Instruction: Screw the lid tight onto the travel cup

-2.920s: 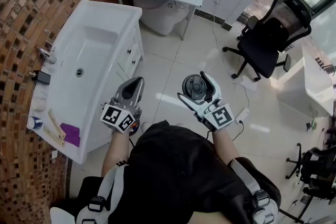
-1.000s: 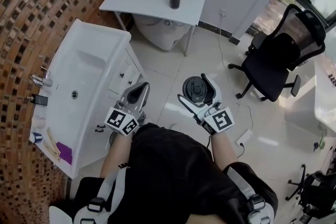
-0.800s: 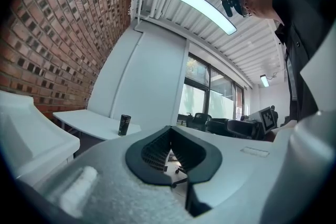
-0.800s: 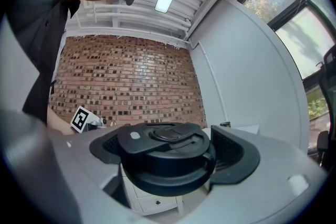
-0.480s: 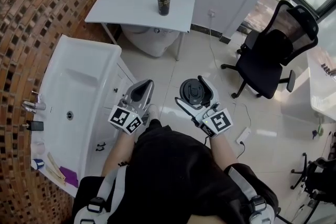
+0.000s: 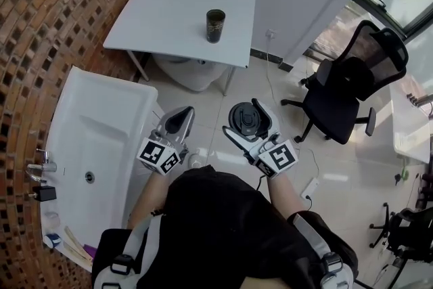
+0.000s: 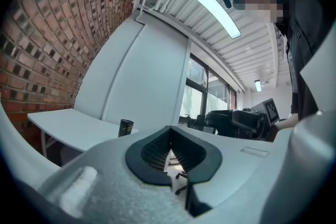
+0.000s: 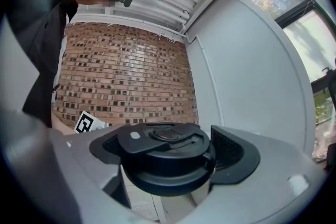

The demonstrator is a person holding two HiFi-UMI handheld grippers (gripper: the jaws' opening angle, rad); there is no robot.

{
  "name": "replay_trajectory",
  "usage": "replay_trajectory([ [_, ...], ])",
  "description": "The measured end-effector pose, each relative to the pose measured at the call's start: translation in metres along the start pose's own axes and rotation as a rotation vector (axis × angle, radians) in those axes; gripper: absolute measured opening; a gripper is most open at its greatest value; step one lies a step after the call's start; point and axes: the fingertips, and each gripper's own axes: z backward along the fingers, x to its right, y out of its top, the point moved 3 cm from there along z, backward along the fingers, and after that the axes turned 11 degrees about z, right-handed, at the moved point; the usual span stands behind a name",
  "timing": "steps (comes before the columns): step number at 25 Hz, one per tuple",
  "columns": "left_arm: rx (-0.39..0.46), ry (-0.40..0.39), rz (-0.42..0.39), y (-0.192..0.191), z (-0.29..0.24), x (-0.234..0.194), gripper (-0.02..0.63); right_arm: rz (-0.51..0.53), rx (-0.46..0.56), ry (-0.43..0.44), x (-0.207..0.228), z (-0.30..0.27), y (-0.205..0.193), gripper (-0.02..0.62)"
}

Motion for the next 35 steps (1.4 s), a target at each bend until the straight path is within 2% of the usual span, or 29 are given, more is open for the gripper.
replay_trajectory([
  [9,0.04,0.021,-0.056,0.036,-0.014,-0.051,0.002,-0.002,0.002,-0.072,0.023,-0.041,-0.004,0.477],
  [14,0.041,0.03,-0.023,0.032,-0.013,-0.065,0.002,-0.038,-0.001,-0.075,0.022,-0.052,-0.008,0.477],
  [19,0.089,0.133,-0.069,0.043,-0.012,-0.083,0.002,-0.072,0.011,-0.069,0.033,-0.065,-0.006,0.477],
  [24,0.083,0.142,-0.07,0.046,-0.032,-0.098,0.002,-0.045,-0.001,-0.01,0.054,-0.086,-0.015,0.477],
  [35,0.073,0.165,-0.129,0.068,-0.109,-0.12,0.002,-0.021,0.044,0.083,0.144,-0.148,-0.026,0.477],
])
